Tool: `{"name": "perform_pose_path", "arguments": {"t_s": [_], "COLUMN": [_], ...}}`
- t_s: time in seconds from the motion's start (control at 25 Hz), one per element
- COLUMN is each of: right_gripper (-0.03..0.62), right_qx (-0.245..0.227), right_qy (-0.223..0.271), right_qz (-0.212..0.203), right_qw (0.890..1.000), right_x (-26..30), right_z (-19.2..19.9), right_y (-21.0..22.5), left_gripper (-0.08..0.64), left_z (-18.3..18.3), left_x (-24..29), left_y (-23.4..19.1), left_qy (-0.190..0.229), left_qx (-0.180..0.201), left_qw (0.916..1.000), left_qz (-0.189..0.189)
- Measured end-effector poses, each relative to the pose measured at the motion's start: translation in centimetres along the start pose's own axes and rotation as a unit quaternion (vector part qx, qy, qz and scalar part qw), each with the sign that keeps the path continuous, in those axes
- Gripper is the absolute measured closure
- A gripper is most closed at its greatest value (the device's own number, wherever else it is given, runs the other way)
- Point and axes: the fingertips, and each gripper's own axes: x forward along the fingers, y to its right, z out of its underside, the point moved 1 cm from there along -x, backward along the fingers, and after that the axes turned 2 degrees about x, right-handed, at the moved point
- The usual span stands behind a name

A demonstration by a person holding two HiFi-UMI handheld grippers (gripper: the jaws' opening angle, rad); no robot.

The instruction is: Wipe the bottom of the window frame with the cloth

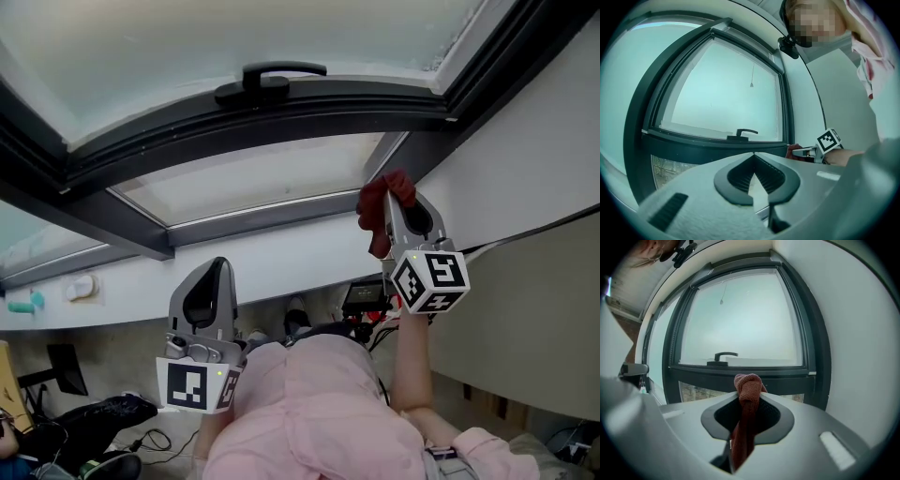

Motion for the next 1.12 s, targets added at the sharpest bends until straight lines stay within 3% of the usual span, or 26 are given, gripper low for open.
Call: {"name": "perform_pose_path", "arguments": {"t_s": [0.48, 0.88, 1.12], "right_gripper": [0.525, 0.523, 0.523], "right_qx": [0.026, 0.042, 0.008], "right_qy": [-0.011, -0.029, 0.005], "right_qz": [0.001, -0.062, -0.081], "right_qw": [1.0, 0.997, 0.997], "right_x": [-7.2, -11.0, -13.7], "right_z": [1.9, 3.8, 2.4], "right_y": [-11.3, -18.9, -23.1], "left_gripper": [0.561, 0.561, 0.561], "left_z": [-0.4, 0.3, 0.1], "left_x": [-11.4, -16.2, -16.8], "left_y": [-6.2, -6.3, -4.9], "left_qy": [-0.015, -0.012, -0.005], "left_qx": [0.002, -0.005, -0.004], "left_qw": [0.9998, 0.9997, 0.9994], "left_qz": [-0.01, 0.022, 0.034]}}
